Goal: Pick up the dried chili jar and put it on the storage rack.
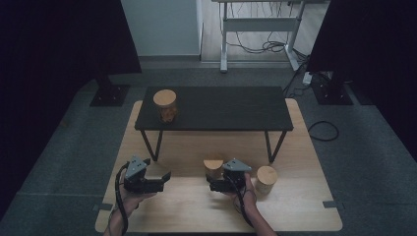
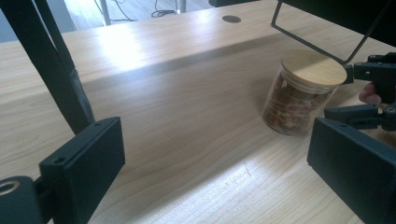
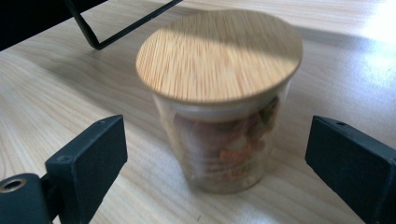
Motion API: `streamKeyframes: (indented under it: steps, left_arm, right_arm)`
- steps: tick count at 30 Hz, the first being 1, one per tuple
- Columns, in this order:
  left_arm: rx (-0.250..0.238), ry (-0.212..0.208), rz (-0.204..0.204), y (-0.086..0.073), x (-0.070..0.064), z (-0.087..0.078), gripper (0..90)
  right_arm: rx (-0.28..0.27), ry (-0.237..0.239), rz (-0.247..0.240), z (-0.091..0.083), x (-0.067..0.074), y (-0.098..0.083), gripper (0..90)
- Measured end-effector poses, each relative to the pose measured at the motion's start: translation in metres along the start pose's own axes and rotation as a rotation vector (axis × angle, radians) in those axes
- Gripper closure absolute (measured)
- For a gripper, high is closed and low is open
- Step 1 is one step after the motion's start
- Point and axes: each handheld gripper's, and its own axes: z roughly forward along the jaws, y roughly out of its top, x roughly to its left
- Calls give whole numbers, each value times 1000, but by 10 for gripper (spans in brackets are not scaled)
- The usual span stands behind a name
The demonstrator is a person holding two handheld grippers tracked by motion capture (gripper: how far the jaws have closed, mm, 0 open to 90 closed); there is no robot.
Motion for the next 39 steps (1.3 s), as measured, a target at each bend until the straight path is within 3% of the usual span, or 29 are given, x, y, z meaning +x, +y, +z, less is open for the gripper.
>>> streamKeyframes:
  steps: [16, 24, 31, 39]
  left_arm:
    - [8, -5, -4, -1, 2, 2, 38]
    - [12, -9, -6, -2, 2, 3, 38]
    - [12, -8, -3, -1, 1, 3, 38]
    - [17, -8, -2, -1, 0, 4, 39]
  right_arm:
    - [48, -33, -30, 24, 5, 16, 58]
    - [60, -34, -15, 32, 2, 20, 73]
    - [59, -41, -15, 32, 3, 21, 114]
    - [40, -45, -29, 30, 9, 16, 225]
